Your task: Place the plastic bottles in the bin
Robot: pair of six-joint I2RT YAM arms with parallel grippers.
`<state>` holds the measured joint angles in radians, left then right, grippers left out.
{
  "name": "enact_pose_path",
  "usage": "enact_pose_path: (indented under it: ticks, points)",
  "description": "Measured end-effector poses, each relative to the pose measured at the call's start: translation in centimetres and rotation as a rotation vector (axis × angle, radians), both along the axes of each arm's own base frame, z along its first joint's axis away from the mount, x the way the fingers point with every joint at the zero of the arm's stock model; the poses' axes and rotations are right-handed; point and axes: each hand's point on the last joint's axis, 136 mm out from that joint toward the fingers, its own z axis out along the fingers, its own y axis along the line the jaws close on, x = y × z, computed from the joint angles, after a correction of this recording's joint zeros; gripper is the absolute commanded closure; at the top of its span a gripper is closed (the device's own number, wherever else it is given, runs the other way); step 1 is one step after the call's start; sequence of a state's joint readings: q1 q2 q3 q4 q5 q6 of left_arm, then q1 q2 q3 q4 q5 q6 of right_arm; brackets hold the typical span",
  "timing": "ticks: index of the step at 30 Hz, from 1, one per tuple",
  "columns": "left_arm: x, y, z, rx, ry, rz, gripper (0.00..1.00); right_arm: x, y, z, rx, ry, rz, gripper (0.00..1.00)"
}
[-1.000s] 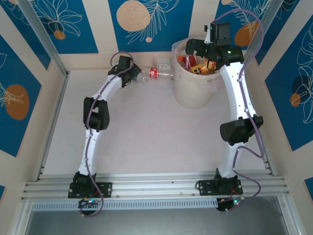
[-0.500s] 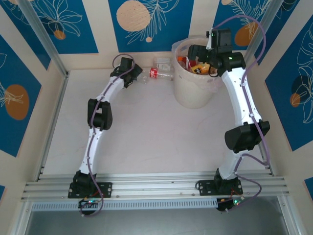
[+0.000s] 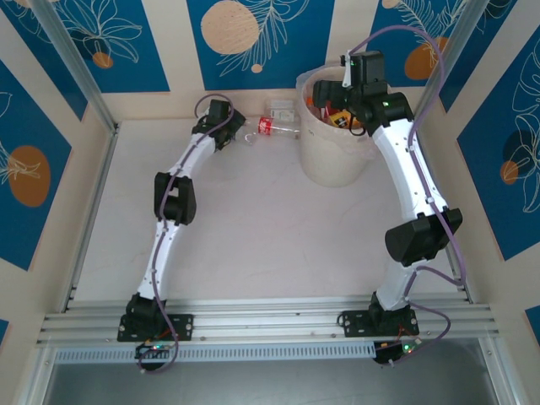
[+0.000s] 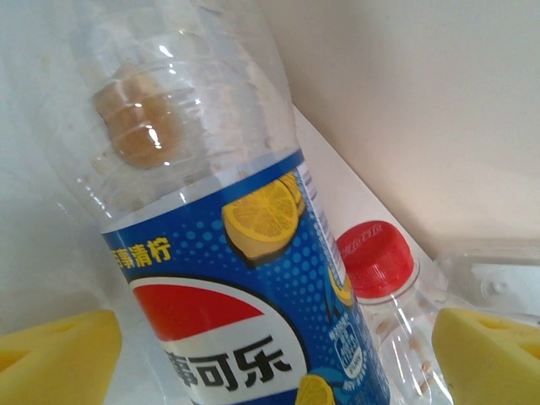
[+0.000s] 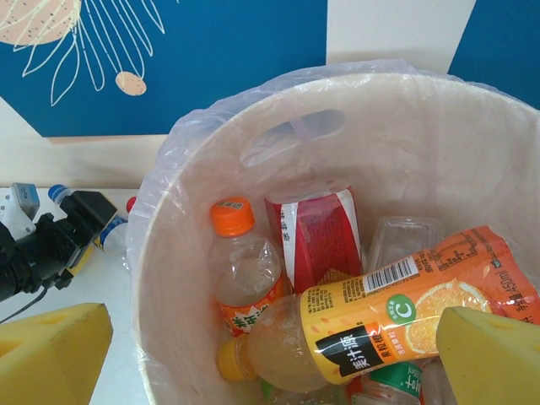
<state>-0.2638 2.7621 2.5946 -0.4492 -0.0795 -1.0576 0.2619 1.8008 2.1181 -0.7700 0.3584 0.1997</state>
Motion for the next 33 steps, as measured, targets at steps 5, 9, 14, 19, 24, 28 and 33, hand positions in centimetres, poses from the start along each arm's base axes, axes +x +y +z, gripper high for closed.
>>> enact_pose_path:
  ticks: [5,9,14,19,24,28,33]
  points:
    - [0.0,0.5,-0.9,0.016,0.010,0.029,0.18,-0.3,0.4,0.3,-0.025,-0.012,0.007,0.01]
    - [0.2,0.7,-0.9,0.030,0.005,0.043,0.25,-0.5,0.7,0.8,-0.041,-0.028,0.010,0.01]
    - [0.1,0.6,-1.4,0.038,0.011,0.044,0.33,-1.1,0.4,0.8,-0.052,-0.037,0.004,0.01]
    - [-0.2,0.6,-1.8,0.051,0.025,0.046,0.34,-1.2,0.3,1.0,-0.054,-0.052,-0.001,0.01]
    - [-1.3,1.0,-2.2,0.087,0.069,0.049,0.43,-1.3,0.3,0.8,-0.054,-0.049,0.000,0.01]
    - [-3.4,1.8,-2.1,0.135,0.133,0.043,0.45,-1.5,0.2,0.7,-0.054,-0.048,0.000,0.01]
    - [-6.6,2.9,-1.5,0.216,0.190,-0.001,0.47,-1.8,0.3,1.0,-0.040,-0.051,0.003,0.01]
